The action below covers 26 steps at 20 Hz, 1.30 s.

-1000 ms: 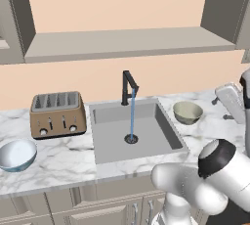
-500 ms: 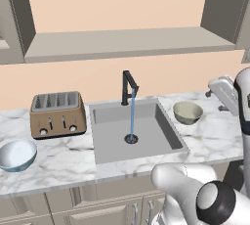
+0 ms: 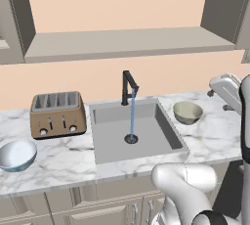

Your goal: Rinse each bowl for a few seconds and place them down in the sink or on the counter.

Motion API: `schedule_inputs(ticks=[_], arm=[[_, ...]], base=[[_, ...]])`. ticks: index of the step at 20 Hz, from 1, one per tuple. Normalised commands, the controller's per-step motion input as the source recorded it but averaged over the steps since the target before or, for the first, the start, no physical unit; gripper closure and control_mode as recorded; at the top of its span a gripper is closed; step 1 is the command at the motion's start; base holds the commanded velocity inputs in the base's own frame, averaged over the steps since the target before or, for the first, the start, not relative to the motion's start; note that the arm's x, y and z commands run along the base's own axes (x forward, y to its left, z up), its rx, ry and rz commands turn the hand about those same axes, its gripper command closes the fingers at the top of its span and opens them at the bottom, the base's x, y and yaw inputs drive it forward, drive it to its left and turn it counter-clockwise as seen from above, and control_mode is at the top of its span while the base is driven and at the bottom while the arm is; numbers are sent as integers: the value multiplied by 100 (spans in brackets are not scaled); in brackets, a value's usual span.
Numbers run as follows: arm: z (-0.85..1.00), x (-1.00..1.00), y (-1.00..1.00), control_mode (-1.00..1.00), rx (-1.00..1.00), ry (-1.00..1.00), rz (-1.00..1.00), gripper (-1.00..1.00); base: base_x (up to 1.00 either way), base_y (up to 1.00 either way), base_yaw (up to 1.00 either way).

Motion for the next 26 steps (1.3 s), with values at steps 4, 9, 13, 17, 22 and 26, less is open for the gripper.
schedule_inputs(ticks=[4,9,13,17,22,26], arm=[[32,-26,41,-100,-1,4,5,-100],[7,0,50,-100,3,13,8,-100],[0,-1,67,-100,0,5,1,-100],[0,-12,83,-100,-4,0,0,-100],[0,-8,90,-100,-6,0,0,-100],[-4,0,99,-100,-3,0,0,-100]], base=[[0,0,0],[0,0,0],[0,0,0],[0,0,0],[0,0,0],[0,0,0]])
